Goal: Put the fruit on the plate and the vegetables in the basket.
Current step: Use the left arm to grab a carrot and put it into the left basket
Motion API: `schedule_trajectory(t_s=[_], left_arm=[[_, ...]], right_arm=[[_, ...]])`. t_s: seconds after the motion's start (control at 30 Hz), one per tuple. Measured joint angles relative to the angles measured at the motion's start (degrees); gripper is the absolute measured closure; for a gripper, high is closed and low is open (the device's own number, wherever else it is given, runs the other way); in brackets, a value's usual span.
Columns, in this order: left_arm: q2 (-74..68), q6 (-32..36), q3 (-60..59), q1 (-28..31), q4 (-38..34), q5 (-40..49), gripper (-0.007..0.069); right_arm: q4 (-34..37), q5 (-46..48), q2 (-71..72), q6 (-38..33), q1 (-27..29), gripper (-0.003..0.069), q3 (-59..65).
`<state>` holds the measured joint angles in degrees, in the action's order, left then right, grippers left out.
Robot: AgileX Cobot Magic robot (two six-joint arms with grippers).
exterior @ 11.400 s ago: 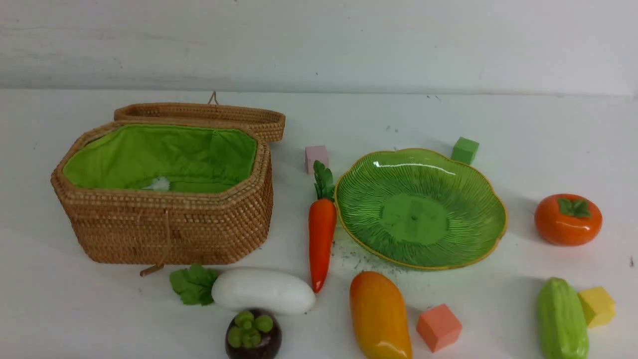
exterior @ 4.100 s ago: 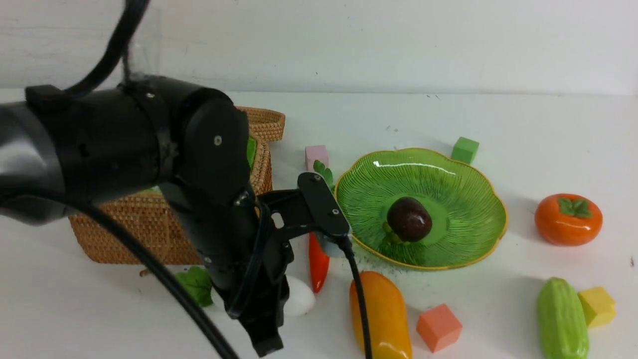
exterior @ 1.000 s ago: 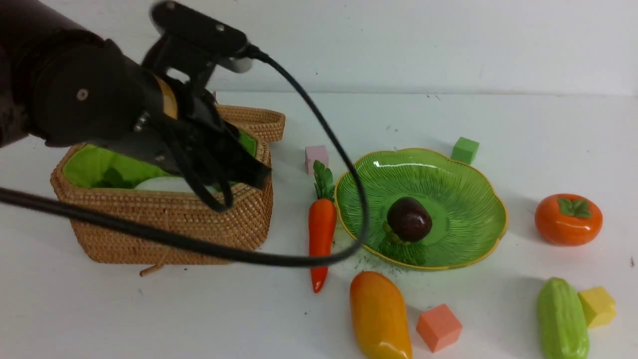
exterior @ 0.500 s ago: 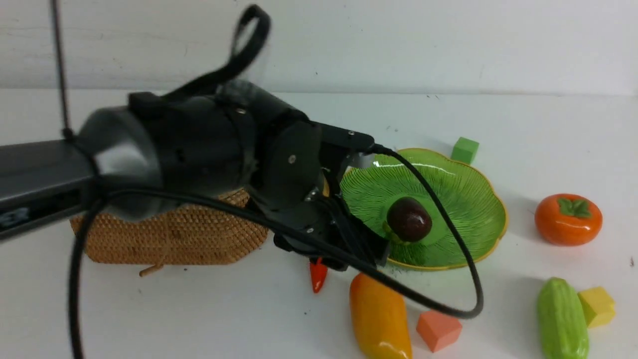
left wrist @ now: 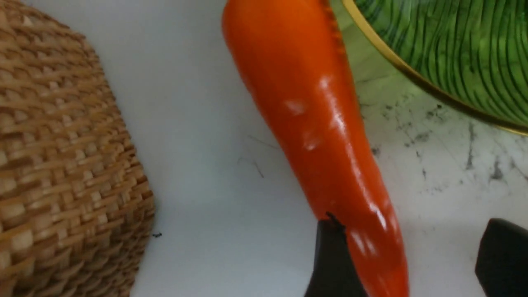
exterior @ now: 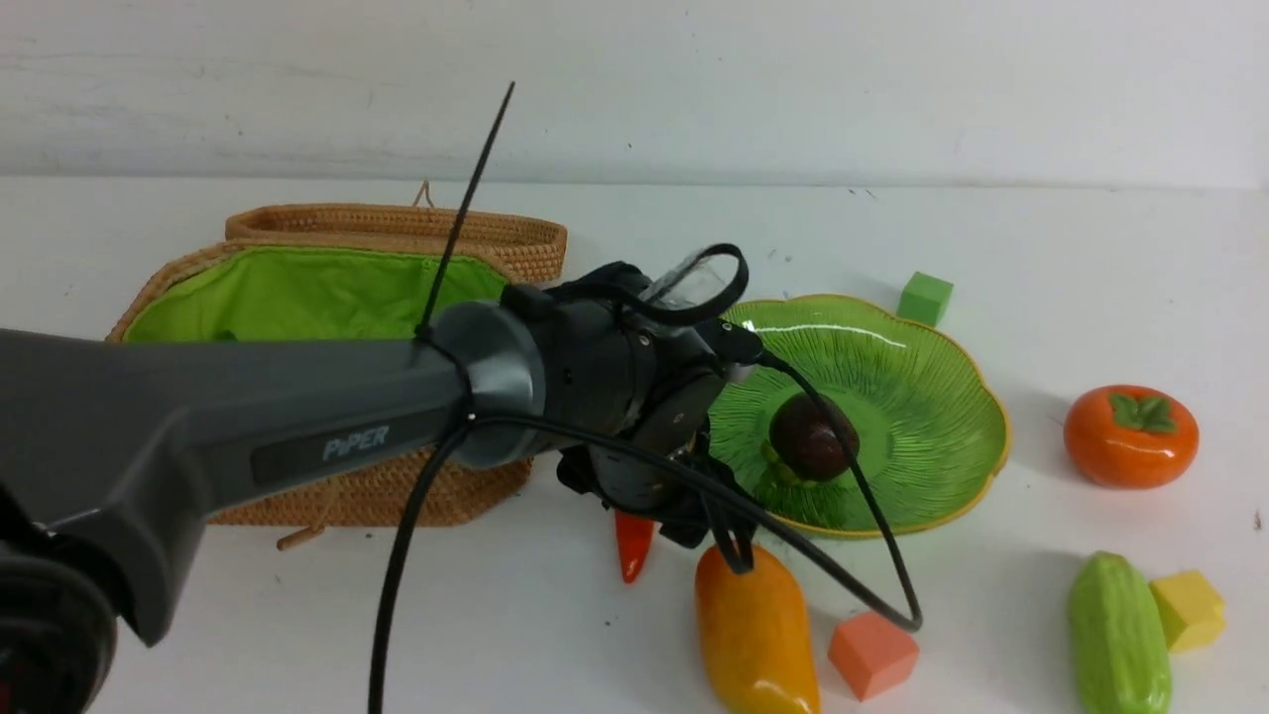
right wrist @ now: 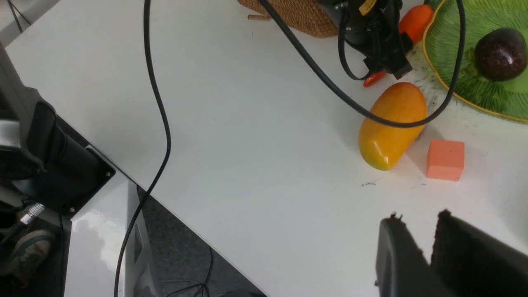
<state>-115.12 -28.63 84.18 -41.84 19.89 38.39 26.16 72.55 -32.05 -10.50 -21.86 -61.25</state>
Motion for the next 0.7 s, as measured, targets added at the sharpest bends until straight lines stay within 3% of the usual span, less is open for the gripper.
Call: schedule_trajectory(t_s=[0.53,0.7], left_arm=[[-3.99,-3.69,0.20,2.65,0.31,-3.97,0.0181],[-5.05,-3.94,0.47,2.65,0.18,-4.69,0.0242]], right_arm=[[0.00,0.00,0.00,0.00,0.00,0.0503,0.00],[0.00,0.00,0.00,0.00,0.00,0.0498,0.00]])
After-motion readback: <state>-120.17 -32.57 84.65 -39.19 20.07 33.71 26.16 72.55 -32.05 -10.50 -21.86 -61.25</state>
